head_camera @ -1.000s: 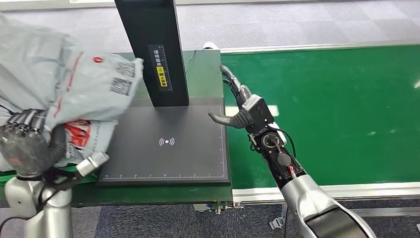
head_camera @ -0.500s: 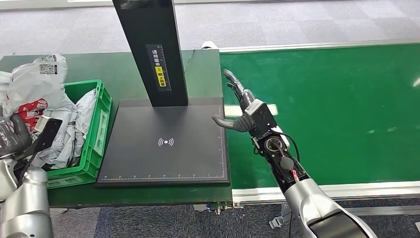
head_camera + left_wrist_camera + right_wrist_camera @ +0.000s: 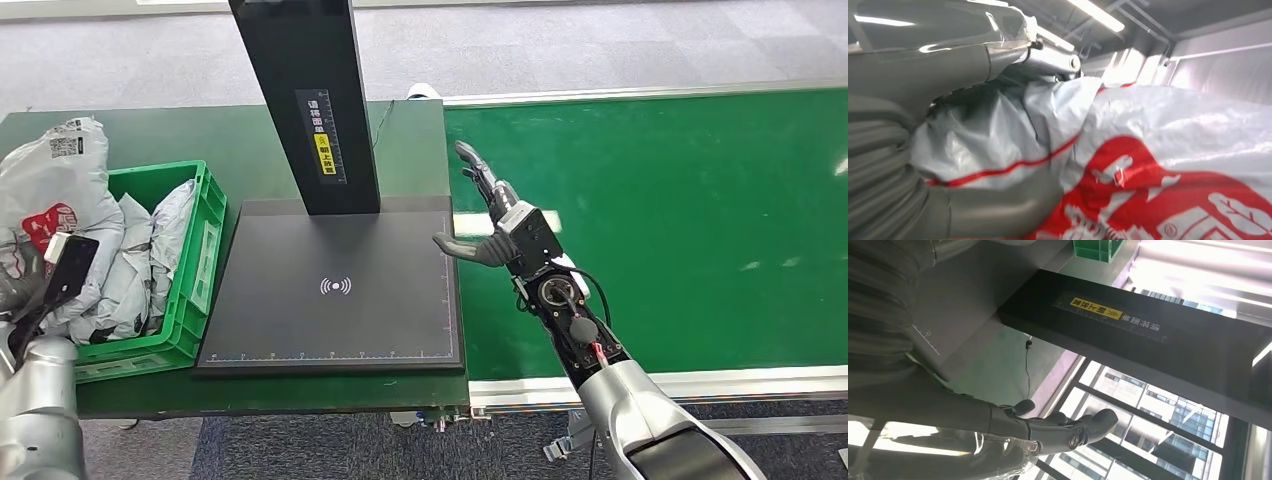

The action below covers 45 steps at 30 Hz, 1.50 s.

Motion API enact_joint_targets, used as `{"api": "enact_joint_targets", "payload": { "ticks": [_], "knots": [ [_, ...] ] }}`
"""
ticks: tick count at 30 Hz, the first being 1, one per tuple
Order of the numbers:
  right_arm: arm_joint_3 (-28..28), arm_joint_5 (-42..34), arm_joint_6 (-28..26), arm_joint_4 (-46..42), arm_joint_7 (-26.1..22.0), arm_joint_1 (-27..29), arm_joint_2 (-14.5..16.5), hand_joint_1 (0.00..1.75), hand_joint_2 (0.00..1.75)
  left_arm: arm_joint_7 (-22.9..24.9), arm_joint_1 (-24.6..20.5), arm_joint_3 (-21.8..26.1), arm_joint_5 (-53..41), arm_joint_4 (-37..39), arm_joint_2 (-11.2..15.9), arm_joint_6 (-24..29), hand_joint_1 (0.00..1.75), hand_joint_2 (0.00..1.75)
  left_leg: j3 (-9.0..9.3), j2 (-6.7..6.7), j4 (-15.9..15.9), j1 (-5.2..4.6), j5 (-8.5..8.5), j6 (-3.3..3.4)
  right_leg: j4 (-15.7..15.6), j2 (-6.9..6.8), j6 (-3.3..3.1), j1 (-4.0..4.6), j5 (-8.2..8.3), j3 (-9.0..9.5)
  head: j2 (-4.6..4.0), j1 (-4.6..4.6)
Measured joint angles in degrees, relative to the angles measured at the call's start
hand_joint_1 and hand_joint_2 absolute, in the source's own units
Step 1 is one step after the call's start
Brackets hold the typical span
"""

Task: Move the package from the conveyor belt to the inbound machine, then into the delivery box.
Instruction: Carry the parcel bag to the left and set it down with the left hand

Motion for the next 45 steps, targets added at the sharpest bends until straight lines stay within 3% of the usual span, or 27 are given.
{"api": "enact_joint_targets", "payload": {
  "ticks": [4, 6, 10, 12, 14, 15, 17, 18, 19, 31, 37, 45],
  "knots": [
    [0.0, -0.5, 0.1, 0.0, 0.0, 0.0, -0.2, 0.0, 1.75, -8.9, -1.6, 0.0, 5.6, 4.3, 0.1, -0.1, 0.78, 1.75, -0.01, -0.09, 0.0, -0.01, 0.0, 0.0, 0.0, -0.05, 0.0, -0.01, 0.0, 0.02, 0.0, -0.01],
    [0.1, -0.7, 0.3, 0.0, 0.0, -0.2, -0.3, 0.0, 1.75, -13.4, -2.3, -0.3, 8.5, 6.1, 0.0, -1.0, 0.95, 1.75, -0.01, -0.09, 0.0, -0.01, 0.0, 0.0, 0.0, -0.06, 0.0, -0.02, 0.0, 0.02, 0.0, -0.01],
    [0.1, -1.3, 0.5, 0.0, 0.0, -0.7, -0.3, 0.0, 1.75, -17.6, -3.3, -1.7, 12.3, 8.4, -0.5, -7.7, 1.58, 1.75, -0.01, -0.13, 0.0, -0.01, 0.0, 0.0, 0.0, -0.08, 0.0, -0.02, 0.0, 0.02, 0.0, -0.01],
    [0.2, -1.5, 0.7, 0.0, 0.0, -0.9, -0.3, 0.0, 1.75, -17.8, -3.8, -2.7, 13.9, 9.1, -0.8, -12.5, 1.61, 1.75, 0.0, -0.17, 0.0, -0.01, 0.0, 0.0, 0.0, -0.1, 0.0, -0.02, 0.0, 0.05, 0.0, -0.01],
    [0.2, -1.6, 0.8, 0.1, 0.0, -1.2, -0.3, 0.0, 1.75, -17.8, -4.1, -3.9, 15.1, 9.5, -1.0, -15.9, 1.5, 1.75, 0.0, -0.2, 0.0, -0.01, 0.01, 0.01, 0.0, -0.12, 0.0, -0.02, 0.0, 0.08, 0.0, -0.01],
    [0.2, -1.6, 0.8, 0.1, 0.0, -1.3, -0.3, 0.0, 1.75, -17.7, -4.3, -4.4, 15.6, 9.7, -1.1, -17.0, 1.28, 1.75, 0.01, -0.21, 0.0, -0.01, 0.01, 0.01, 0.0, -0.13, 0.0, -0.02, 0.0, 0.1, 0.0, -0.01],
    [0.3, -1.6, 0.9, 0.2, 0.0, -1.5, -0.3, 0.0, 1.75, -17.1, -4.5, -5.4, 16.1, 9.9, -1.2, -18.9, 0.53, 1.75, 0.03, -0.24, 0.0, -0.01, 0.01, 0.01, 0.0, -0.16, 0.0, -0.02, 0.0, 0.13, 0.0, -0.02],
    [0.3, -1.7, 0.9, 0.2, 0.0, -1.6, -0.3, 0.0, 1.75, -16.7, -4.5, -5.9, 16.4, 10.0, -1.2, -19.9, 0.22, 1.75, 0.04, -0.26, 0.0, -0.02, 0.02, 0.01, 0.0, -0.19, 0.0, -0.03, 0.0, 0.15, 0.0, -0.01],
    [0.3, -1.7, 0.9, 0.3, 0.0, -1.7, -0.3, 0.0, 1.75, -16.2, -4.6, -6.4, 16.6, 10.1, -1.2, -20.9, 0.03, 1.75, 0.04, -0.28, 0.0, -0.02, 0.02, 0.01, 0.0, -0.23, 0.0, -0.03, 0.0, 0.17, 0.0, -0.01],
    [0.9, -1.7, 1.0, 0.9, 0.0, -2.0, -0.4, 0.0, 1.75, -12.8, -4.9, -10.6, 17.2, 10.3, -1.1, -22.7, 0.0, 1.75, 0.11, -0.36, 0.0, -0.02, 0.06, 0.04, 0.0, -0.41, 0.01, -0.03, -0.01, 0.32, 0.0, 0.0],
    [1.0, -1.7, 1.0, 1.1, 0.0, -2.1, -0.5, 0.0, 1.75, -5.9, -4.7, -14.5, 14.7, 10.7, -1.2, -12.0, 0.0, 1.75, 0.12, -0.38, 0.0, -0.02, 0.06, 0.04, 0.0, -0.41, 0.01, -0.03, -0.01, 0.33, 0.0, -0.01],
    [1.4, -1.3, 0.8, 1.3, 0.0, -2.1, -0.7, 0.0, 1.75, -4.0, -4.6, -18.7, 17.0, 11.3, -1.3, -9.0, 0.0, 1.75, 0.14, -0.39, 0.0, -0.02, 0.06, 0.04, 0.0, -0.41, 0.01, -0.03, -0.01, 0.33, 0.0, -0.01]
  ]
}}
